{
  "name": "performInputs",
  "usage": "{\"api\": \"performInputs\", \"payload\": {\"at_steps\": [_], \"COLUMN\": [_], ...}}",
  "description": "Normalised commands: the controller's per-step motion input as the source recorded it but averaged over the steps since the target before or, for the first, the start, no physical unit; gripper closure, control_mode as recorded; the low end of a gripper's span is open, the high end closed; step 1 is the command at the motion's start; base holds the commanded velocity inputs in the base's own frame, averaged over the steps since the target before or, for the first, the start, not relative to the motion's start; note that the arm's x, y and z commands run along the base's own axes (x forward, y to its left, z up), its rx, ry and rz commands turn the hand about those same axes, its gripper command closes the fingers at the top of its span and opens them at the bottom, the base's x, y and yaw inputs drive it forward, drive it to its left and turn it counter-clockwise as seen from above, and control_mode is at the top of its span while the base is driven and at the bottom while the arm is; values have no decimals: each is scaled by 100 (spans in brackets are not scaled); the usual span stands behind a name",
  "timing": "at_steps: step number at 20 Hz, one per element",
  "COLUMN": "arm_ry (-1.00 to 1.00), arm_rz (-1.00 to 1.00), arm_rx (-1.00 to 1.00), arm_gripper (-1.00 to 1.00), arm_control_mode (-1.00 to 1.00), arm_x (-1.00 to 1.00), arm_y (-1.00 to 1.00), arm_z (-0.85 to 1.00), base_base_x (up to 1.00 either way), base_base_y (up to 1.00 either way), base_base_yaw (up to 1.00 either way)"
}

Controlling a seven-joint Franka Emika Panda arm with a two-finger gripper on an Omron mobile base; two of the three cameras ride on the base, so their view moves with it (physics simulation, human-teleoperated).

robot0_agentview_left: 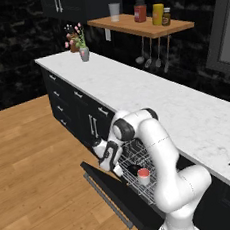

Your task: Pick up the cup and bowl from the counter, place them in the dishwasher, and close the dishwasher door.

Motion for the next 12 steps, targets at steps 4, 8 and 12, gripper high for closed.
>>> {"api": "performInputs", "payload": {"at_steps": [4,8,12], "arm_ry": [0,0,0], "arm_rz": [-3,-3,-5], "arm_rx": [0,0,0], "arm_gripper": [-100,-100,-100], "arm_control_mode": [-100,-100,-100], "arm_x": [24,30,26], "arm_y": [-15,-25,-50], "arm_z": [-52,-42,-11], "base_base_x": [0,0,0], "base_base_y": [0,0,0], "base_base_yaw": [0,0,0]}}
